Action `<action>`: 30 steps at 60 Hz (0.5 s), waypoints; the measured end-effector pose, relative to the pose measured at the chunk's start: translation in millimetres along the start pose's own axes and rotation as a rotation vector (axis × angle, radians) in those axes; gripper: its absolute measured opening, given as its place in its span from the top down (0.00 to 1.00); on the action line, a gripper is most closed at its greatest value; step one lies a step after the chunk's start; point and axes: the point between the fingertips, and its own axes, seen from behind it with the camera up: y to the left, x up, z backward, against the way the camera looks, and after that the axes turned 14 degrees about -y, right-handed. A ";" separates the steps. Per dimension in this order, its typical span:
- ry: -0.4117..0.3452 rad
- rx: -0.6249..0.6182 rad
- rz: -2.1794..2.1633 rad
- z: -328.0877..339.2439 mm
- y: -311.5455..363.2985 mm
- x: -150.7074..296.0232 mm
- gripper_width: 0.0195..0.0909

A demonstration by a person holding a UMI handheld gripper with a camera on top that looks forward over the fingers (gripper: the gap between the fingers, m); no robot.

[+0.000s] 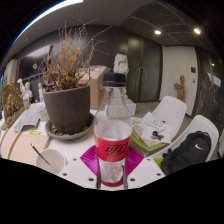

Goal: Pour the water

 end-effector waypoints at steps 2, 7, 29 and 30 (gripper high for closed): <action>-0.009 -0.003 0.000 2.0 -0.7 -1.1 0.86; -0.032 -0.011 0.002 3.9 -0.5 -1.7 0.81; 0.022 -0.053 0.015 28.3 -4.8 -2.0 0.11; 0.026 -0.059 0.020 32.6 -5.1 -0.4 0.09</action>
